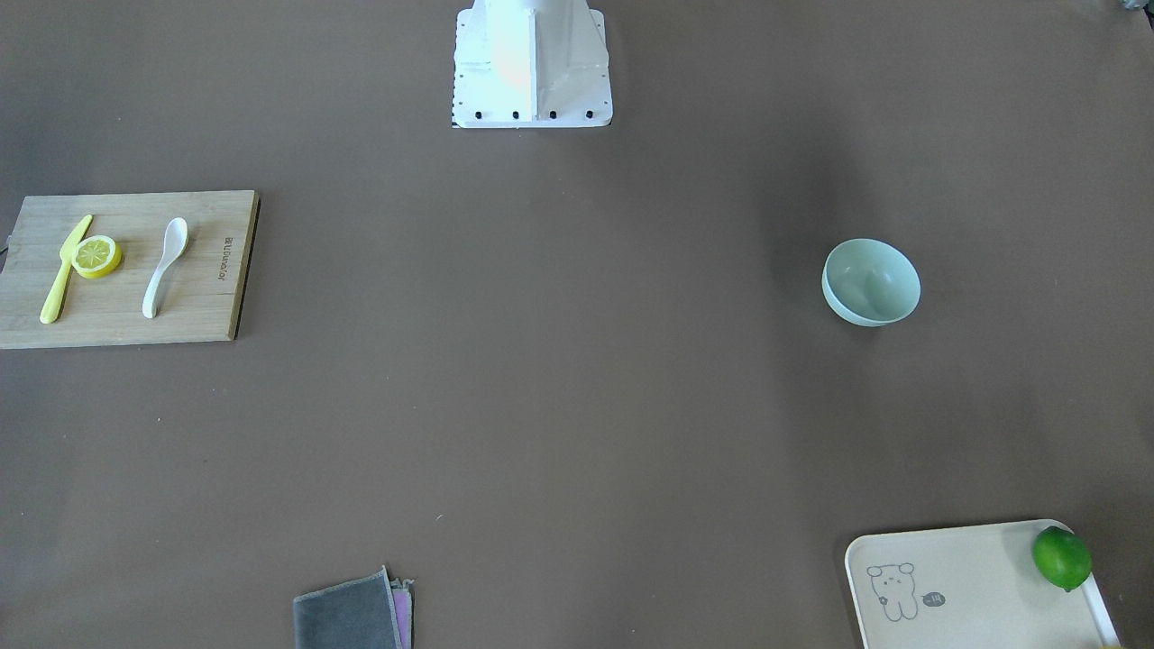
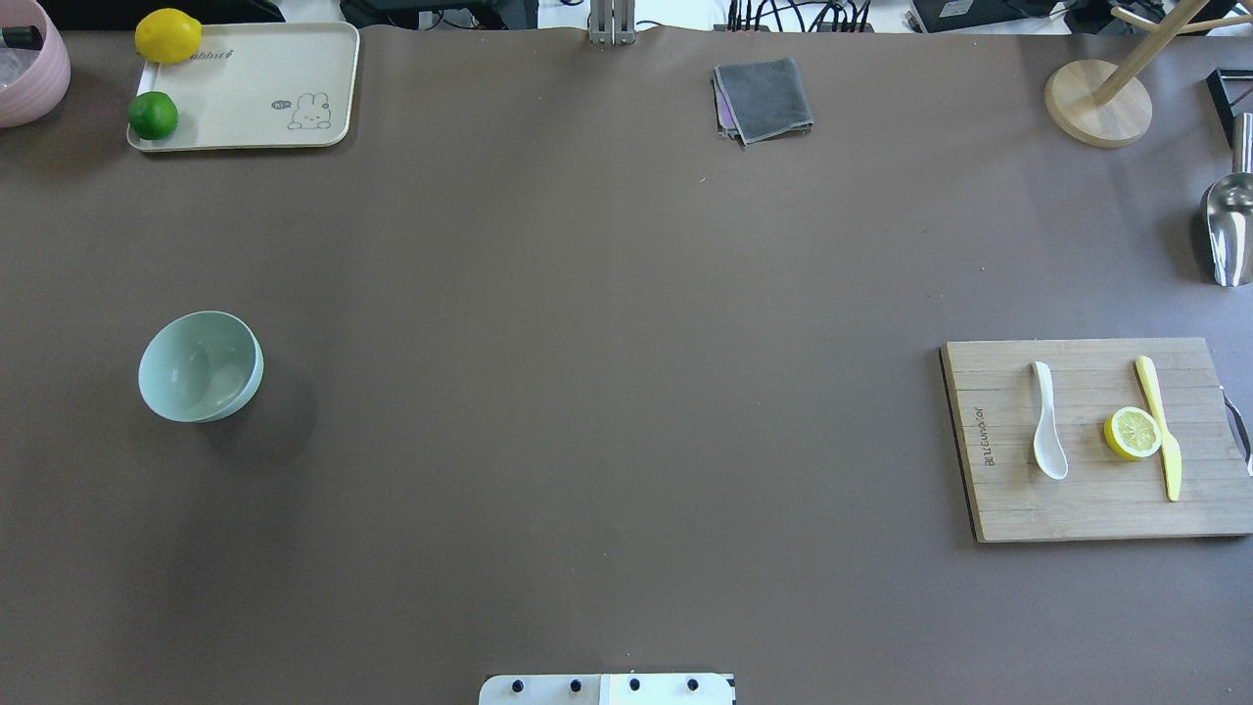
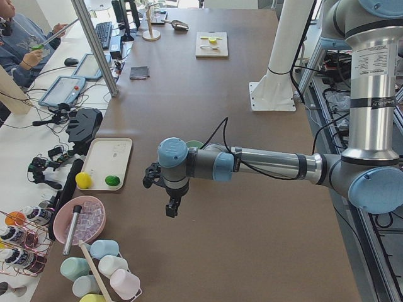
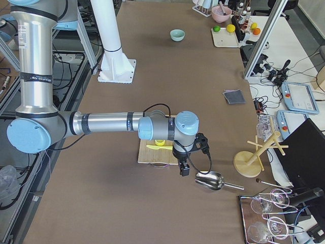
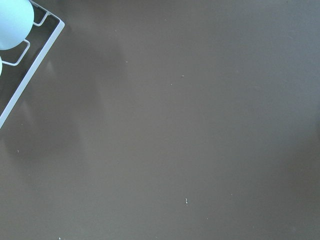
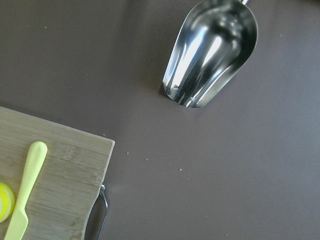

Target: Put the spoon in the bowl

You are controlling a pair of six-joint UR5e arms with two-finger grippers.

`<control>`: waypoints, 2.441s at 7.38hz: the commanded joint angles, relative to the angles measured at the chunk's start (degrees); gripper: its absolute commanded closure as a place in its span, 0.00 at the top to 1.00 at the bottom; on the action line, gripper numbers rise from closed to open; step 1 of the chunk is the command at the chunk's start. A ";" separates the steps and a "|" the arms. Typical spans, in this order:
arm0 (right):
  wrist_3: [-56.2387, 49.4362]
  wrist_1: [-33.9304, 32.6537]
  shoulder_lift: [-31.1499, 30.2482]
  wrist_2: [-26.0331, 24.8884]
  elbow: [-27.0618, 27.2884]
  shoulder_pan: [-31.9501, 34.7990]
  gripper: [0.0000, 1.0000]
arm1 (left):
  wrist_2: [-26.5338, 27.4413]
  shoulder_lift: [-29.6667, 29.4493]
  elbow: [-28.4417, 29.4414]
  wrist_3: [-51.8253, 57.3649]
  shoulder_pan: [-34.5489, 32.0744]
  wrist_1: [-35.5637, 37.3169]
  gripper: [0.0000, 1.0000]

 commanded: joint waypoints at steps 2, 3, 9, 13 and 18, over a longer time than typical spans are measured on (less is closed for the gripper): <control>0.35 5.31 -0.39 0.08 -2.43 -0.01 1.00 | 0.18 0.39 0.24 0.17 0.06 -0.14 0.98; 0.43 5.31 -0.39 0.08 -2.43 -0.01 1.00 | 0.27 0.39 0.42 0.17 -0.11 -0.14 0.98; 0.17 5.40 -0.30 1.13 -2.52 0.07 1.00 | 0.62 1.36 -1.42 -0.18 -0.29 -0.31 0.98; -0.53 5.49 -0.39 1.13 -2.26 0.07 1.00 | 0.27 1.27 -1.16 -0.18 -0.20 -0.14 0.98; 0.26 5.40 -1.18 2.19 -2.17 0.07 1.00 | 0.27 2.06 -3.35 0.00 -0.20 -0.49 0.98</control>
